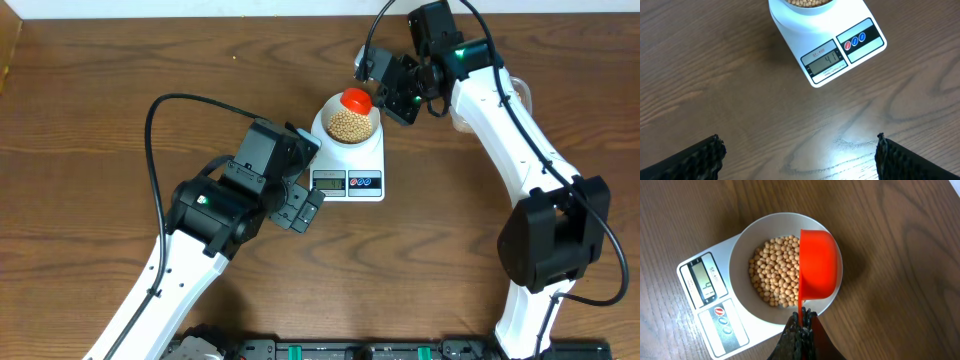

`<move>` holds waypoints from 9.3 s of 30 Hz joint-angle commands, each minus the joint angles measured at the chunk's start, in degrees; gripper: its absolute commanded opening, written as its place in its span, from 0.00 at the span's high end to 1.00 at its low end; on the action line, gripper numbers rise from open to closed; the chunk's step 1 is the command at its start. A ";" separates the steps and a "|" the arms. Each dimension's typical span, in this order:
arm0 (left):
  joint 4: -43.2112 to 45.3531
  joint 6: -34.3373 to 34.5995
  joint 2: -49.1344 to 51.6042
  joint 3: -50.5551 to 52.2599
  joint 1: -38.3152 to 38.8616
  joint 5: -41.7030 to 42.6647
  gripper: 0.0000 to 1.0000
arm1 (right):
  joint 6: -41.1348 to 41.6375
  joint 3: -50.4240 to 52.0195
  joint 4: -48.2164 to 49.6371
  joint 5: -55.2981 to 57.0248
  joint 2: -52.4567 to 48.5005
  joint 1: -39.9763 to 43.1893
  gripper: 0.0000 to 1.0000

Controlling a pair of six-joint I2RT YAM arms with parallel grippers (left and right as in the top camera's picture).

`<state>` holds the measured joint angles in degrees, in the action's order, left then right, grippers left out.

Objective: Scoop item into bowl and weigh 50g on scale

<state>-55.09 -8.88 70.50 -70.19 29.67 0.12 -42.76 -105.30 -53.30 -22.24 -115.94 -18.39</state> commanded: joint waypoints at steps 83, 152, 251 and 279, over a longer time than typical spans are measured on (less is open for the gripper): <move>0.02 -0.31 -0.11 -0.28 -0.24 0.37 0.02 | 57.57 0.00 -13.18 35.87 14.56 18.60 0.99; 0.02 -0.31 -0.09 -0.28 -0.24 0.35 0.02 | 48.26 -0.02 -4.44 20.79 -2.14 15.02 0.99; 0.02 -0.31 -0.09 -0.28 -0.24 0.35 0.02 | 42.51 1.25 12.20 -42.82 -1.38 22.25 0.99; 0.02 -0.31 -0.09 -0.28 -0.24 0.35 0.02 | 15.28 1.16 2.14 -24.61 -1.27 10.03 0.99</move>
<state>-55.09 -8.88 70.50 -70.19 29.67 0.12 -24.51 -104.16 -51.29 -47.83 -118.04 -8.05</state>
